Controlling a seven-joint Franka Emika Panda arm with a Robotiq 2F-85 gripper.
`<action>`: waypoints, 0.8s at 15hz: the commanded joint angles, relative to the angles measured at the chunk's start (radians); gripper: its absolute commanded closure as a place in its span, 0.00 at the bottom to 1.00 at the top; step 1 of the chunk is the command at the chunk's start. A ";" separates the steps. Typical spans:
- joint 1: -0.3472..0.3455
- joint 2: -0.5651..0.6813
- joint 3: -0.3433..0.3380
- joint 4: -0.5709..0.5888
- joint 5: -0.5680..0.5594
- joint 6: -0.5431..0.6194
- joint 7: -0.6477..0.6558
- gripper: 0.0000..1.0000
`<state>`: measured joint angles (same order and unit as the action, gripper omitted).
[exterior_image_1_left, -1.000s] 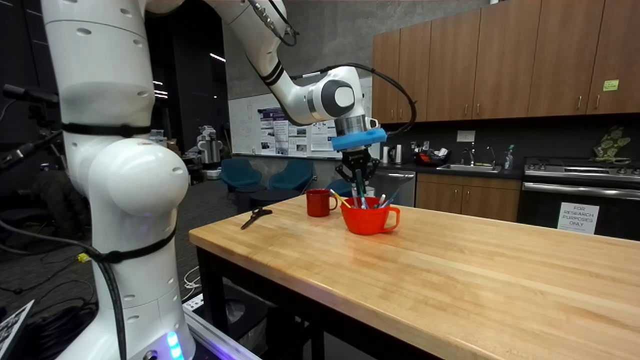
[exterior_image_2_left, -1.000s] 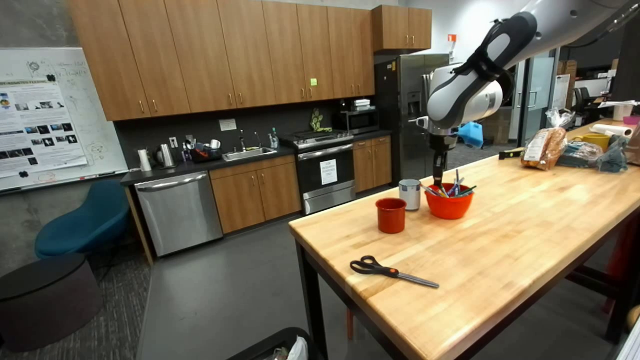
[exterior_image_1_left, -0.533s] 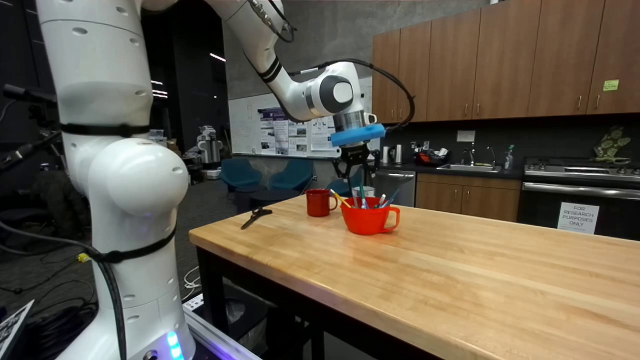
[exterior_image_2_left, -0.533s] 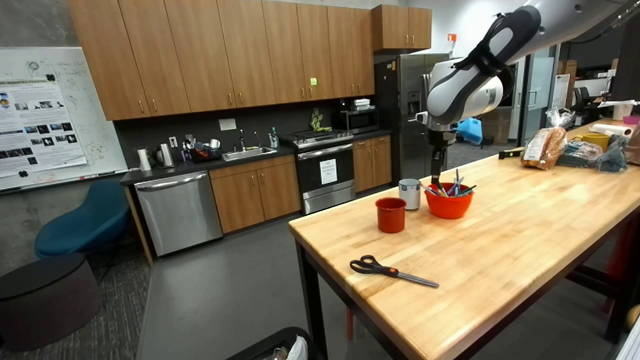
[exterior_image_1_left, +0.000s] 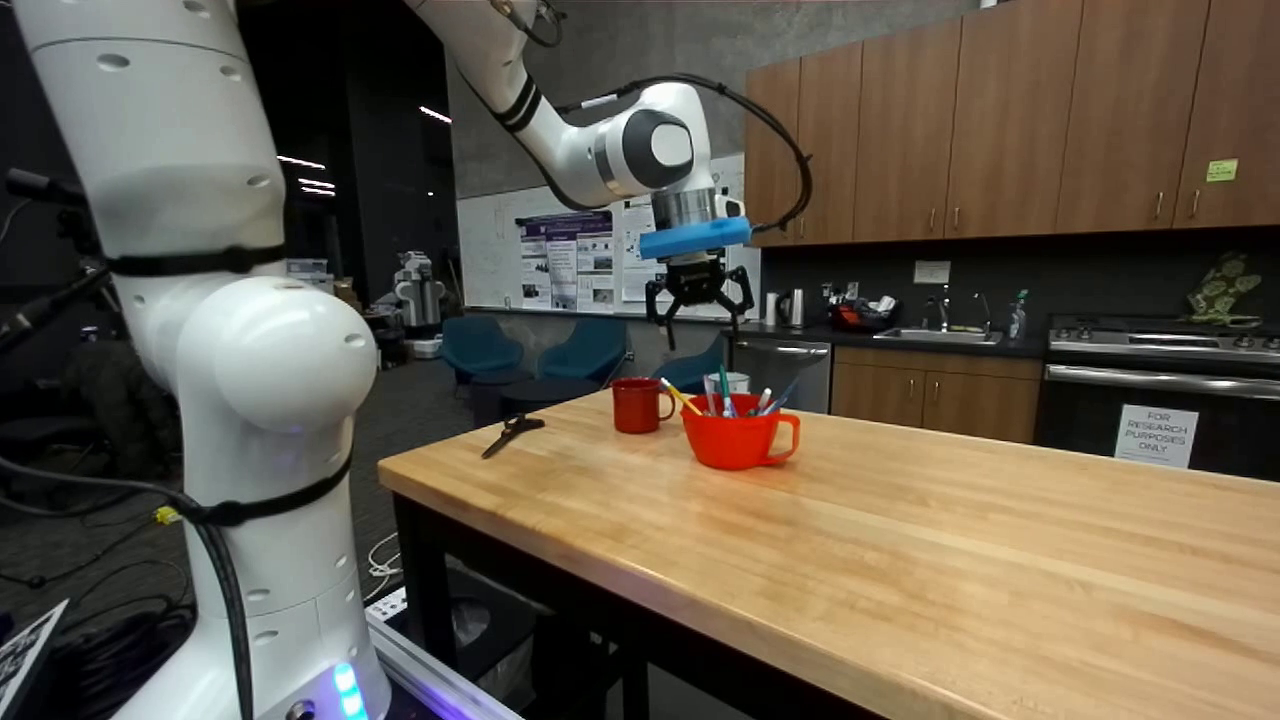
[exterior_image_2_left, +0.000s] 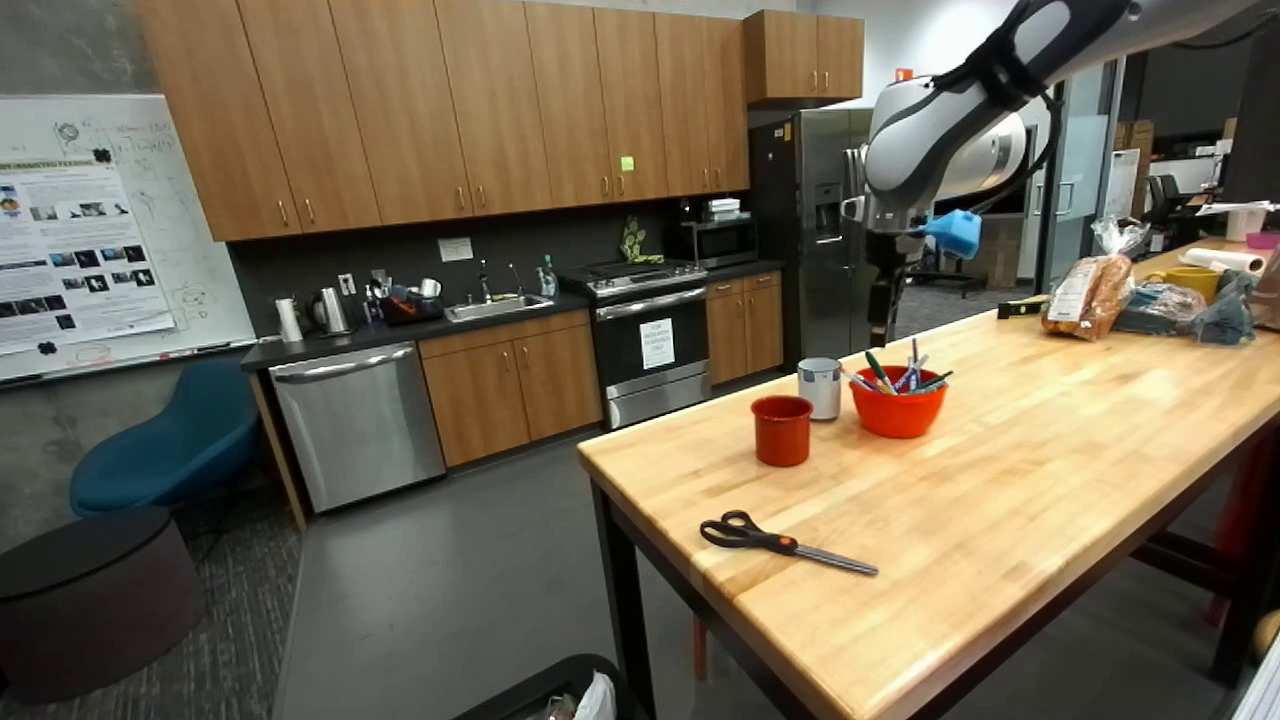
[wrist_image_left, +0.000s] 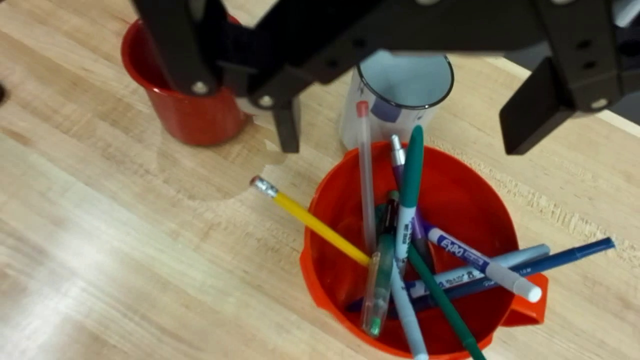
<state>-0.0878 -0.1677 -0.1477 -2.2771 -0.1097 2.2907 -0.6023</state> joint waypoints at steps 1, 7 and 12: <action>0.005 -0.100 0.005 -0.051 0.015 -0.065 0.061 0.00; 0.009 -0.237 0.010 -0.135 0.000 -0.123 0.183 0.00; 0.004 -0.358 0.006 -0.213 -0.013 -0.158 0.230 0.00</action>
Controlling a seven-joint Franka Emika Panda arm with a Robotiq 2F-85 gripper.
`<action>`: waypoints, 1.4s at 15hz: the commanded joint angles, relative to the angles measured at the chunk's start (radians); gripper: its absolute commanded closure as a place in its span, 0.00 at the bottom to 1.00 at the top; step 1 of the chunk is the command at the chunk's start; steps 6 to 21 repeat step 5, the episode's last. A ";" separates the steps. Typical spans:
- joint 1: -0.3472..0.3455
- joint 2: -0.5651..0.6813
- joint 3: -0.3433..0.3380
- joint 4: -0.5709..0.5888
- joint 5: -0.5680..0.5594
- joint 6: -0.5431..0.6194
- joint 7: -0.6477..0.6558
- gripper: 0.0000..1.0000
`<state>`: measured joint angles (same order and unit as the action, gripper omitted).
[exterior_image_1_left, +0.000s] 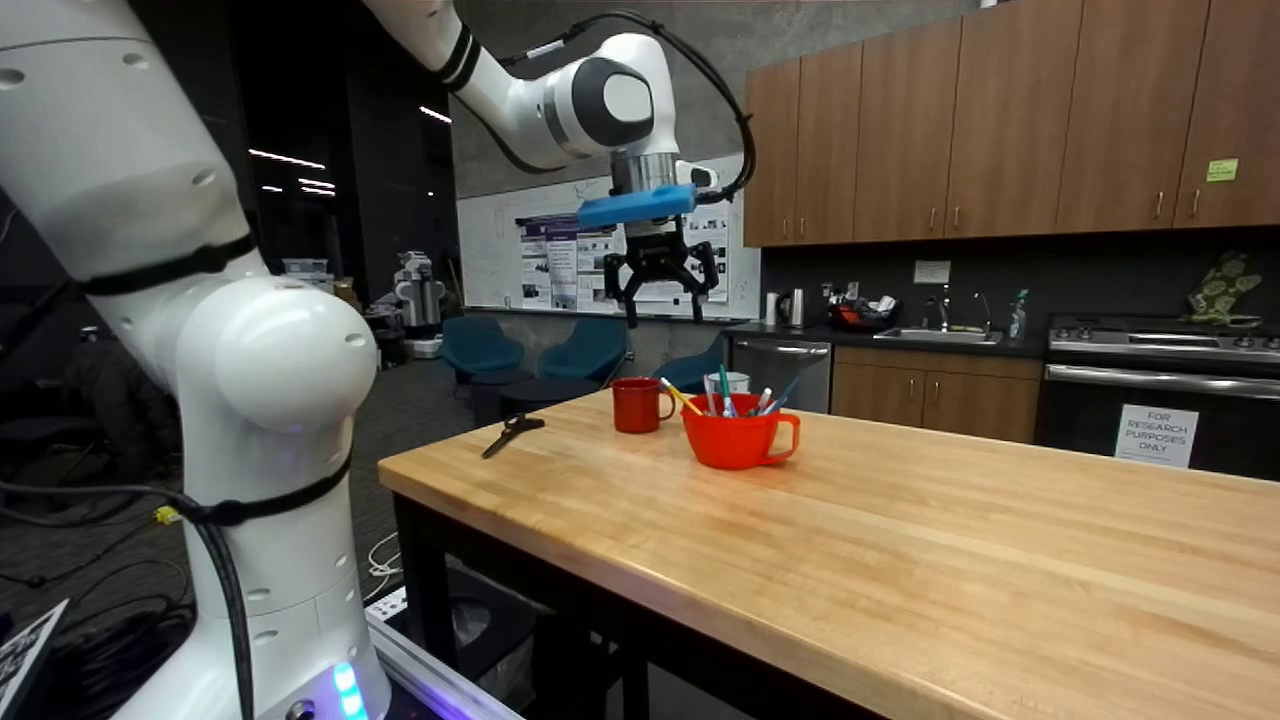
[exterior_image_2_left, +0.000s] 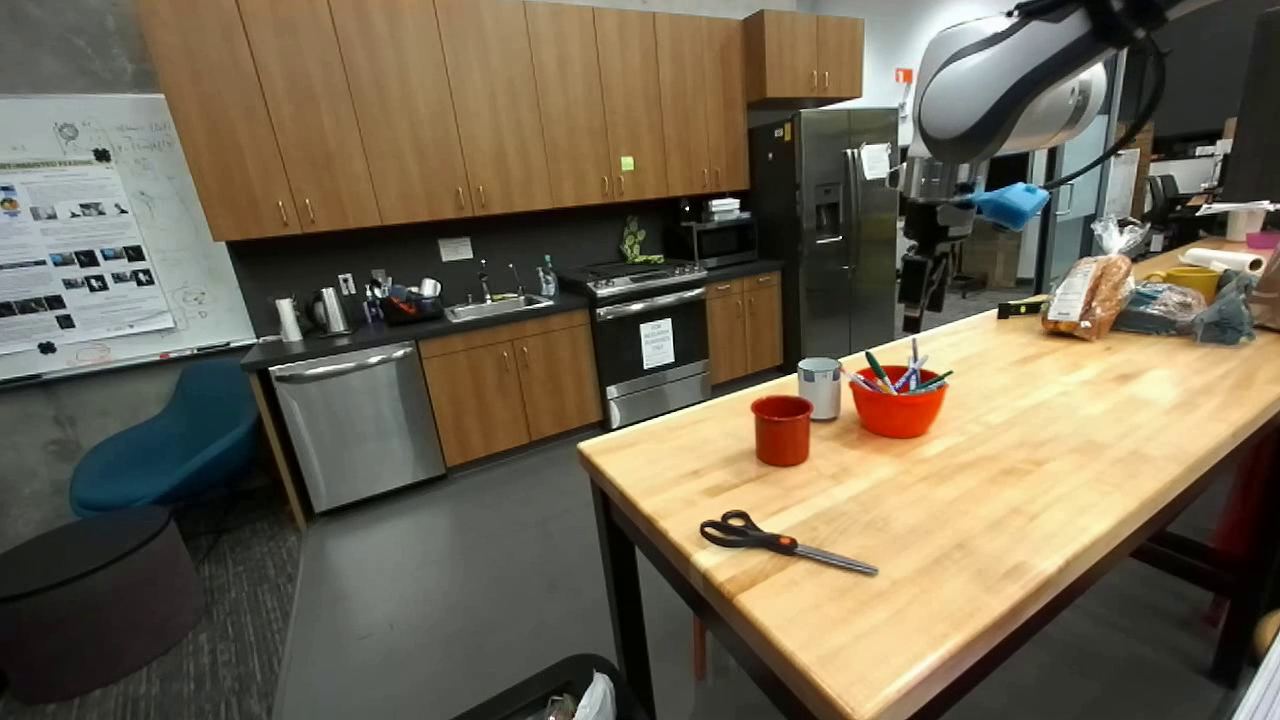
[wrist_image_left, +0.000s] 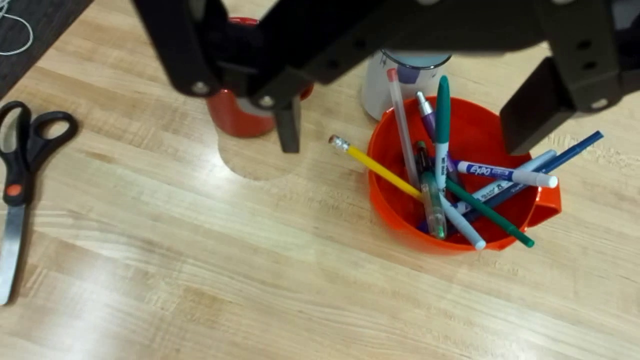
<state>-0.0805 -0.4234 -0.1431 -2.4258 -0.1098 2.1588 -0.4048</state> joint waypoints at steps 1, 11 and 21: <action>-0.003 -0.126 -0.001 -0.078 -0.013 -0.034 0.032 0.00; 0.010 -0.113 -0.011 -0.069 -0.006 -0.029 0.022 0.00; 0.010 -0.113 -0.011 -0.069 -0.006 -0.029 0.022 0.00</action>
